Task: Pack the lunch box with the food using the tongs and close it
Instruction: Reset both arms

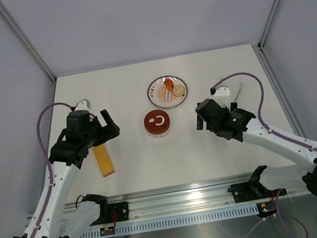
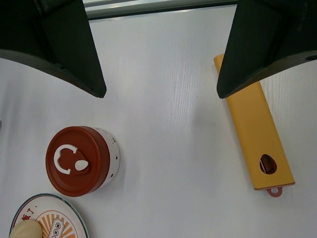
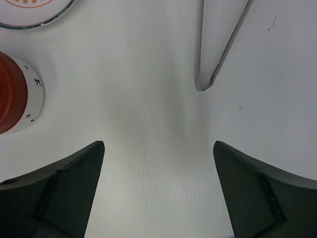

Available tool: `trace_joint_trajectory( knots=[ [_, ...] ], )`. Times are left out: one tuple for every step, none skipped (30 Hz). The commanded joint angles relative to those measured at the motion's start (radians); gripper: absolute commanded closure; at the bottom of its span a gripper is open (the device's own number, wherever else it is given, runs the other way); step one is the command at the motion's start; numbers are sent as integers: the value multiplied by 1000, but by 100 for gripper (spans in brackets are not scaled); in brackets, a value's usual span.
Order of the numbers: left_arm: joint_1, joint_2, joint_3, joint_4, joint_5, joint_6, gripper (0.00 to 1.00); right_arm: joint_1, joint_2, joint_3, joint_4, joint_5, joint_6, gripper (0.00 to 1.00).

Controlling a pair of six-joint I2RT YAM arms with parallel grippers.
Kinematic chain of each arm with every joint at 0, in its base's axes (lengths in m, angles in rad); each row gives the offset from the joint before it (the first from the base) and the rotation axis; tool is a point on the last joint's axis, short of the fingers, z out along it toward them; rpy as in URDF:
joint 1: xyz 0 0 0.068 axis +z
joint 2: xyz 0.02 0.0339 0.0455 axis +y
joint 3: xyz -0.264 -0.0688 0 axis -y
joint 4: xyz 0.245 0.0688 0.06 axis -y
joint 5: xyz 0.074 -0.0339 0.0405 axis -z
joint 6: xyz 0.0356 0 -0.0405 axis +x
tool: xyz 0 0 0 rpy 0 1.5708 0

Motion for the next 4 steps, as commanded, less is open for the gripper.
trace_joint_trajectory(
  knots=[
    [0, 3, -19, 58, 22, 5, 1, -5, -77, -35, 3, 43, 95, 1],
    [0, 4, -21, 61, 22, 5, 1, -5, -82, -41, -7, 51, 124, 0],
    [-2, 3, -24, 63, 24, 3, 1, -5, -91, -40, -36, 64, 133, 1],
    [0, 6, -24, 64, 24, 5, 1, -5, -96, -38, -46, 72, 139, 0]
  ],
)
